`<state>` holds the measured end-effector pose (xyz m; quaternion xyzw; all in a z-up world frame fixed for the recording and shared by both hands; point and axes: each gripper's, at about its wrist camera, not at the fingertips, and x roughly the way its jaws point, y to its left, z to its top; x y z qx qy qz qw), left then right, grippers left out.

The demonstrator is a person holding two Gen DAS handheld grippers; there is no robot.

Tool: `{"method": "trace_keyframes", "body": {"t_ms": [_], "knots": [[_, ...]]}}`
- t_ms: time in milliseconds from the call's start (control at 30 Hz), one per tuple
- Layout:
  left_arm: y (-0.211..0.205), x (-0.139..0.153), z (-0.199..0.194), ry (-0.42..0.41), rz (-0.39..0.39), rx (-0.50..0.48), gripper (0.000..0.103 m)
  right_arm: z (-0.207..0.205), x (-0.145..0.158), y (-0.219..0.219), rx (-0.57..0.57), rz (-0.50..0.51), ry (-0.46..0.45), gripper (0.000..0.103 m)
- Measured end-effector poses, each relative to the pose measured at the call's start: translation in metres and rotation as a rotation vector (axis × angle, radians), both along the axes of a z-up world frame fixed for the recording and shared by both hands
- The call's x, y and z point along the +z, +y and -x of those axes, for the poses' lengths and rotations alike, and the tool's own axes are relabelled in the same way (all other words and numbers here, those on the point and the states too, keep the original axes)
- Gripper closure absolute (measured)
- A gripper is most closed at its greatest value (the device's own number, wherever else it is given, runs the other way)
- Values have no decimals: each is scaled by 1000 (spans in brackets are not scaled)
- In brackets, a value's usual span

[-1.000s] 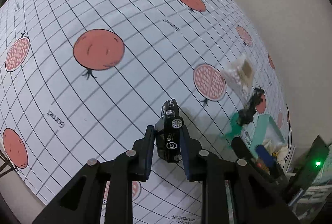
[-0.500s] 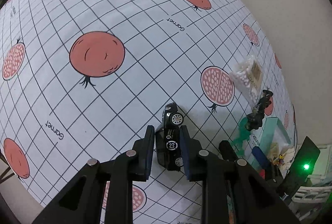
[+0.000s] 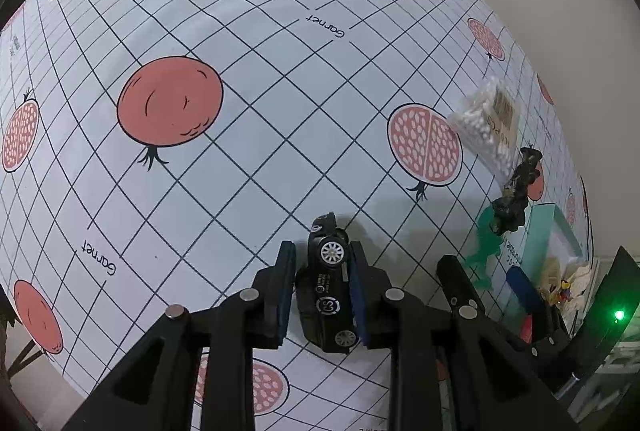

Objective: Organize objects
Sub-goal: 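Carry the held black toy car with the left gripper toward the white tray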

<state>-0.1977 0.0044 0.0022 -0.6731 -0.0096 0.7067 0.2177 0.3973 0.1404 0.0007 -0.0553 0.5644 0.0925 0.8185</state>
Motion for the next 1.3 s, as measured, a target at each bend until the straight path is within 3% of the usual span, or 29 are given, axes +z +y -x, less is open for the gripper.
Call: {"method": "trace_keyframes", "body": {"t_ms": [300,700,900,1000,1300], "knots": [[2,-1,-4,30,19,-39,72,3,1,-1,12,1,-3,1],[-1,-4,-4,53,29,-66,72,16,8,-2,64,-11,-43,33],[-4,-6,-3,66,32,-84,72,-2,7,7,72,-16,-48,48],[-6,-6,-2,73,36,-91,76,-2,8,5,66,-18,-49,60],[-17,-9,2,70,22,-98,79,-2,10,2,52,-56,-35,62]]}}
